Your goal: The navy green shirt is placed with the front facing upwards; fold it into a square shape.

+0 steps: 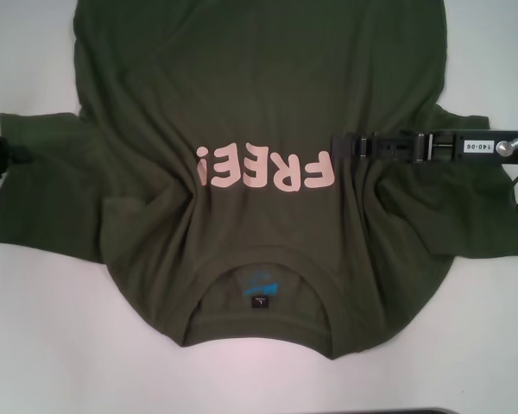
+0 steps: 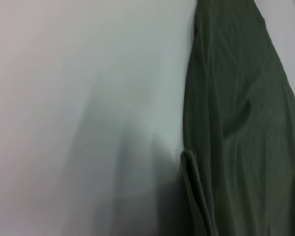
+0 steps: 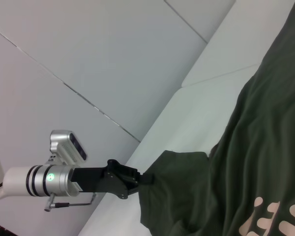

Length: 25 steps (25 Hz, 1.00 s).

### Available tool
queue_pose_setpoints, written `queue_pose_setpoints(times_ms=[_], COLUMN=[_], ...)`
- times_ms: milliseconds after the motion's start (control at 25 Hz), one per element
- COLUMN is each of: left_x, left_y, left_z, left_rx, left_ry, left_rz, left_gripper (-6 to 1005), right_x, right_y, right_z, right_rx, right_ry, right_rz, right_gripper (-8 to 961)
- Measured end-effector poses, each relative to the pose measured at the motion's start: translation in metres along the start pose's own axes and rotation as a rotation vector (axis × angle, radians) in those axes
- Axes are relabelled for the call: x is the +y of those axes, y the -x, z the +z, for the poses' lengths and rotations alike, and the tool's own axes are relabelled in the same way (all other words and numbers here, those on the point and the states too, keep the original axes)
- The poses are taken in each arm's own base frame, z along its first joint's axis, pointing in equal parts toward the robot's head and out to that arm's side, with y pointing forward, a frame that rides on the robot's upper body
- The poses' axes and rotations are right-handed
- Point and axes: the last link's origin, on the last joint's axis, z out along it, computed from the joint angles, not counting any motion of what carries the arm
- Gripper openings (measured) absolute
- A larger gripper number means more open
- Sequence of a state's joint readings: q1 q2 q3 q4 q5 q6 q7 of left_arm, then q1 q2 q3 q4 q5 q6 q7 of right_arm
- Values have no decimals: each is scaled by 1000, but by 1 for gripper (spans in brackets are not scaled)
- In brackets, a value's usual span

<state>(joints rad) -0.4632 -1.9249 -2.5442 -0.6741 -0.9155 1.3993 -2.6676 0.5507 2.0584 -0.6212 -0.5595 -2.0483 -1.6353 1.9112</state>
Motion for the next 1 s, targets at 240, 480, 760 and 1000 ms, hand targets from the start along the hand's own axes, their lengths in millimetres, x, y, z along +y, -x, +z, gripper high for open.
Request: queue_pose_setpoints(times_ms=[240,480,760,1000], left_x=[4,5,5,5], left_y=[-11,-27,-32,-40], left_z=[-8,-21,-27,-35], left_rx=[13,51,71,95], left_ry=[-44,-80,-93,-105], left_rz=[50,28,13,13], left_gripper=[12,12,12,13], right_x=[0,0,0,0], right_y=[0,0,0,2], right_z=[0,0,0,0], right_rx=[-1,0,0,0], right_ry=[-3,-3,-3,-4], right_rz=[1,2,2,6], right_gripper=[914,915,915,914])
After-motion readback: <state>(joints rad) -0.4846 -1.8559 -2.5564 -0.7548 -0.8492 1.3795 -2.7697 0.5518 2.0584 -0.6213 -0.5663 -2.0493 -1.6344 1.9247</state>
